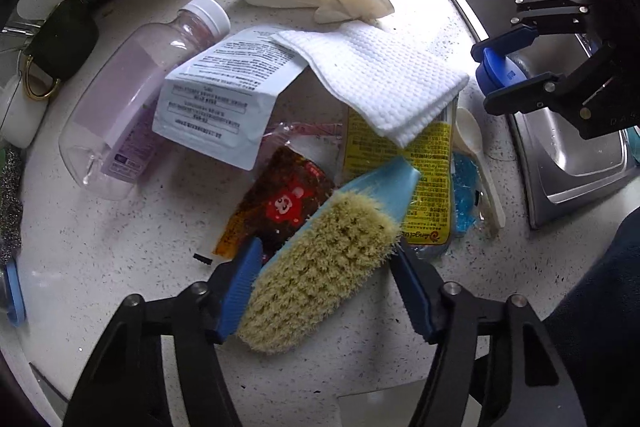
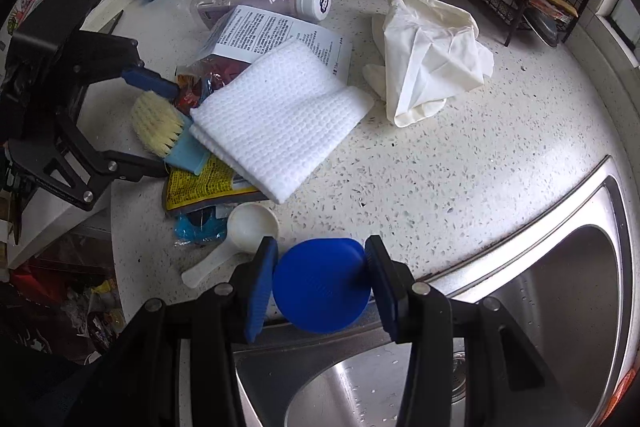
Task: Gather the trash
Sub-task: 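Lift the blue cap with the right tool while the left tool lifts the brush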
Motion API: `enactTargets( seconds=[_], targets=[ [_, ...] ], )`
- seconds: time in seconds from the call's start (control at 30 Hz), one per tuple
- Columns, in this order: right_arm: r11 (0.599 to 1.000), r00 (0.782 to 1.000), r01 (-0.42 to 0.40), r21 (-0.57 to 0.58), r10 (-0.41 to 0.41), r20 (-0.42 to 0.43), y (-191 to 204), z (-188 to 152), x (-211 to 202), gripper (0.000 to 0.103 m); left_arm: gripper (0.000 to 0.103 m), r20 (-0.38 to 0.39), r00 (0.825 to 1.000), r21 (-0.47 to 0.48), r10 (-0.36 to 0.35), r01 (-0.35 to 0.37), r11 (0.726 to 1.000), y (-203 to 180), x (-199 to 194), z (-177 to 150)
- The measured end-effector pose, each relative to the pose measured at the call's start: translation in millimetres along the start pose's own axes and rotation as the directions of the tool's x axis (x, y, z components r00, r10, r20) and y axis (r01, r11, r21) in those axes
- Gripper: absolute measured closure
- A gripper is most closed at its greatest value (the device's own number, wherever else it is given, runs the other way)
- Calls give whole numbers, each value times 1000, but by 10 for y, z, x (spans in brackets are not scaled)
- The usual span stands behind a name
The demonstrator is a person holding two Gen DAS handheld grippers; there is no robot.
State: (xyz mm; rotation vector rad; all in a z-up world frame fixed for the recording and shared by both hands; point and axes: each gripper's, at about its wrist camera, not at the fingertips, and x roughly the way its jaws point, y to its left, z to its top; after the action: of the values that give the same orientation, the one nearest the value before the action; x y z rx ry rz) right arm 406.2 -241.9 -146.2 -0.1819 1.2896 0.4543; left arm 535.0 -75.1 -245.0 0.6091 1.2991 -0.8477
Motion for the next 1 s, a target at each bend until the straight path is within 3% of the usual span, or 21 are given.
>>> enactTargets(
  seconds=[0.2,0.47,0.67,1.0],
  targets=[
    [999,1000,-15,30,15,15,-47,59,-14,60,60,32,999,-85,-25,28,996,-97,-50,-129],
    [999,998,10,36,-12,53,106,31,-236,60,67,131,991,-234,-36,66,970,-142,-455,-258],
    [999,995,7,39,-11,97,202,12,-419,60,68,168,986,-252,-8,51,966,-404,-670,-304],
    [1000,984,3,18,-6,177,732,-297,-755,60,68,224,974,-304,28,42,952,-789,-1165,-982]
  ],
)
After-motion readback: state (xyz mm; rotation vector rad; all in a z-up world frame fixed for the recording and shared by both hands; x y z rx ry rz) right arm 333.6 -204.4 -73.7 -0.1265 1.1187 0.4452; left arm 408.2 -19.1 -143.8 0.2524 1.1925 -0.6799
